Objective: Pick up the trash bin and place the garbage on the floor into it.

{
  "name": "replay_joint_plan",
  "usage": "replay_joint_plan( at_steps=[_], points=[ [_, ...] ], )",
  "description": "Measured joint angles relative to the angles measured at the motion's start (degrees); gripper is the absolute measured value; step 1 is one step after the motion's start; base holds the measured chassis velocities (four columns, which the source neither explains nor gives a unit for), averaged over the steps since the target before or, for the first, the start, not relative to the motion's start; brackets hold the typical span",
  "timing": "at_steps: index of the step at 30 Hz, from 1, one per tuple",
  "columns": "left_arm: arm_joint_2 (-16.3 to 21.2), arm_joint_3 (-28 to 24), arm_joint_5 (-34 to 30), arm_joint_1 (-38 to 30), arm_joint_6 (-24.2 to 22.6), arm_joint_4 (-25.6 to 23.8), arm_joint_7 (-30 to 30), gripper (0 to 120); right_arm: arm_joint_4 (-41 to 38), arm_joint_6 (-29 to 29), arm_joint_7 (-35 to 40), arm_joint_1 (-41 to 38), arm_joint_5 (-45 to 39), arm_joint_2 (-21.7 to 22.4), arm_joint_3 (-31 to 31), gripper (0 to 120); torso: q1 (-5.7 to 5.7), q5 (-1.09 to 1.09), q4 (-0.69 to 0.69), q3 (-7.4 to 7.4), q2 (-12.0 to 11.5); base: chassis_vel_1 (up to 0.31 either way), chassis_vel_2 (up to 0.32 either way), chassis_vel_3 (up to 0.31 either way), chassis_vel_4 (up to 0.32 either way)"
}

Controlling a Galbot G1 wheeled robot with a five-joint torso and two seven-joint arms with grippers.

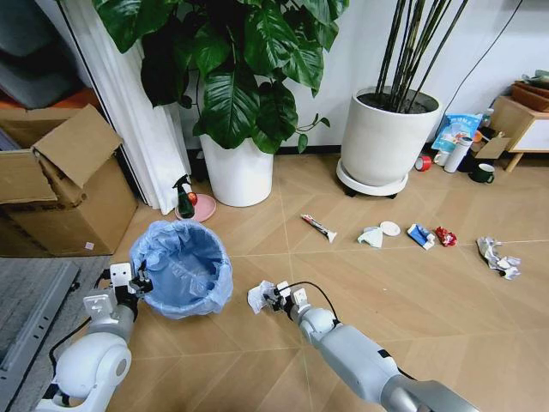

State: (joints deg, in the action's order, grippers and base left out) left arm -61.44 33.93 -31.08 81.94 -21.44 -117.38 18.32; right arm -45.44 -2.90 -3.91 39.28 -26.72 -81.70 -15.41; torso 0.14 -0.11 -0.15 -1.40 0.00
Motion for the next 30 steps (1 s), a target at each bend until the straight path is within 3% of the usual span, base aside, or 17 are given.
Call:
replay_joint_plan(
  at_steps=[11,20,30],
  points=[
    [0.2,0.1,0.0,0.3,0.0,-0.4,-0.2,0,2.2,1.1,-0.6,-0.1,1.4,-1.5,1.3,0,0.0,0.0,0.0,0.0,0.0,0.0,0.0,0.0,0.0],
    [0.1,0.2,-0.1,0.4,0.0,-0.6,-0.3,0,-1.5,1.7,0.9,1.4,2.0,-0.7,3.2,0,0.0,0.0,0.0,0.0,0.0,0.0,0.0,0.0,0.0],
    [0.2,-0.4,-0.3,-0.2,-0.7,0.0,-0.5,0,-16.9,-0.2,6.2,3.5,-1.0,3.5,7.0,0,0.0,0.01,0.0,0.0,0.0,0.0,0.0,0.0,0.0]
  ],
)
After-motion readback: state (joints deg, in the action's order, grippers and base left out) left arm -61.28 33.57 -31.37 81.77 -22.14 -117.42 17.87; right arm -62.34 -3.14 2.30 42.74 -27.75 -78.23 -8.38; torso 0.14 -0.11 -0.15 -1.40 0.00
